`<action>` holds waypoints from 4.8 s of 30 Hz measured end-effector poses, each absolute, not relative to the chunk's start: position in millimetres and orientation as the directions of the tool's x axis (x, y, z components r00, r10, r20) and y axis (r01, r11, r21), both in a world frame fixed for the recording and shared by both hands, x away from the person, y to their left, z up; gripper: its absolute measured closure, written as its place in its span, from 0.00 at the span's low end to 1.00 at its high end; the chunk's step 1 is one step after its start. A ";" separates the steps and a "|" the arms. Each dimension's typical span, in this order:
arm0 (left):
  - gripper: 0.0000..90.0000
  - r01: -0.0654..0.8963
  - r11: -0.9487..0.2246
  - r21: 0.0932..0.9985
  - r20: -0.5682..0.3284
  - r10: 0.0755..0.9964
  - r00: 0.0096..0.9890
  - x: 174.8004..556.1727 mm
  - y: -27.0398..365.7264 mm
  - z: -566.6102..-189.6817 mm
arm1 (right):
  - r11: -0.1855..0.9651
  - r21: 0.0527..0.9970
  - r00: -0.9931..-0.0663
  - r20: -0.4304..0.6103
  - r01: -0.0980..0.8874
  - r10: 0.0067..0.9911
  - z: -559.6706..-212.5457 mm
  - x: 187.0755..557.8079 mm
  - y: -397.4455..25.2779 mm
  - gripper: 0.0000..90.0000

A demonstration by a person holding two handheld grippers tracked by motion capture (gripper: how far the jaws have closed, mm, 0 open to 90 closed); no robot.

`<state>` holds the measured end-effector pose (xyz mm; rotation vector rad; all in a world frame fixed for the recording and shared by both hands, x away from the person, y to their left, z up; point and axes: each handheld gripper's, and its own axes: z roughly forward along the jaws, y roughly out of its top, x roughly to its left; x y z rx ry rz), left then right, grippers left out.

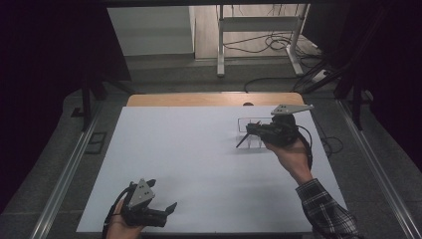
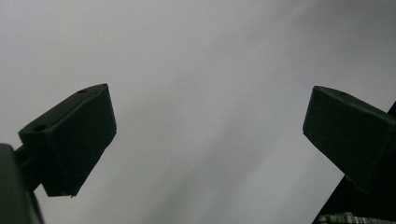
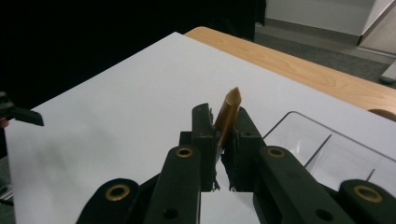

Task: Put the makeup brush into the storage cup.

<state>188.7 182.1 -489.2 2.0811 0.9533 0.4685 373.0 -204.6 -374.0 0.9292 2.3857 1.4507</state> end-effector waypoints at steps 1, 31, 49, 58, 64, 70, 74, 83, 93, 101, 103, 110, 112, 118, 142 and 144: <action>0.04 0.471 -0.412 0.780 0.009 0.760 0.650 188.8 182.0 -489.3 | 0.319 0.856 -0.782 0.146 0.407 0.605 -373.6 374.4 -204.6 0.92; 0.03 0.452 -0.418 0.788 0.029 0.759 0.650 187.7 181.3 -488.4 | 0.277 0.874 -0.698 0.093 0.398 0.710 -364.4 409.7 -211.7 0.92; 0.03 0.457 -0.419 0.785 0.027 0.759 0.650 188.3 181.4 -489.0 | 0.308 0.860 -0.673 0.055 0.408 0.738 -388.8 426.0 -200.4 0.92; 0.03 0.455 -0.424 0.783 0.030 0.757 0.653 188.3 181.4 -488.9 | 0.330 0.849 -0.669 0.037 0.412 0.742 -402.1 430.8 -195.8 0.92; 0.03 0.457 -0.423 0.783 0.028 0.757 0.653 188.4 181.0 -489.3 | 0.332 0.845 -0.664 0.036 0.419 0.747 -409.9 432.9 -194.1 0.92; 0.03 0.457 -0.425 0.781 0.029 0.756 0.653 188.4 180.9 -489.4 | 0.337 0.840 -0.664 0.036 0.425 0.747 -417.5 434.4 -192.8 0.92; 0.03 0.459 -0.427 0.779 0.027 0.755 0.655 188.6 180.9 -489.4 | 0.348 0.832 -0.666 0.035 0.433 0.745 -422.5 434.9 -190.9 0.92; 0.04 0.466 -0.427 0.775 0.024 0.756 0.654 188.6 180.4 -489.7 | 0.358 0.821 -0.665 0.034 0.444 0.746 -434.2 436.5 -187.6 0.91; 0.04 0.467 -0.437 0.769 0.028 0.753 0.658 189.0 179.6 -490.7 | 0.358 0.823 -0.657 0.025 0.442 0.754 -435.0 437.0 -186.6 0.69; 0.04 0.468 -0.432 0.771 0.026 0.756 0.654 188.9 180.2 -490.4 | 0.346 0.822 -0.649 0.037 0.452 0.760 -431.6 440.9 -186.2 0.23; 0.04 0.469 -0.428 0.772 0.024 0.758 0.652 189.0 180.7 -490.2 | 0.343 0.820 -0.655 0.050 0.458 0.754 -431.2 442.1 -186.5 0.17; 0.04 0.494 -0.394 0.775 -0.031 0.758 0.652 189.8 184.1 -487.9 | 0.345 0.819 -0.662 0.055 0.458 0.747 -430.4 440.0 -186.9 0.11; 0.04 0.497 -0.388 0.776 -0.037 0.759 0.650 189.8 184.9 -487.4 | 0.347 0.819 -0.663 0.054 0.458 0.747 -430.2 439.1 -187.0 0.10; 0.04 0.493 -0.368 0.788 -0.049 0.762 0.646 190.0 188.2 -486.6 | 0.355 0.818 -0.670 0.048 0.452 0.741 -427.5 435.3 -187.0 0.08; 0.04 0.533 -0.324 0.782 -0.078 0.796 0.600 195.4 212.7 -487.9 | 0.415 0.806 -0.708 0.007 0.422 0.706 -414.1 416.1 -181.8 0.04; 0.04 0.537 -0.320 0.781 -0.080 0.801 0.594 195.5 214.4 -488.2 | 0.415 0.805 -0.709 0.009 0.423 0.705 -413.6 415.4 -181.8 0.04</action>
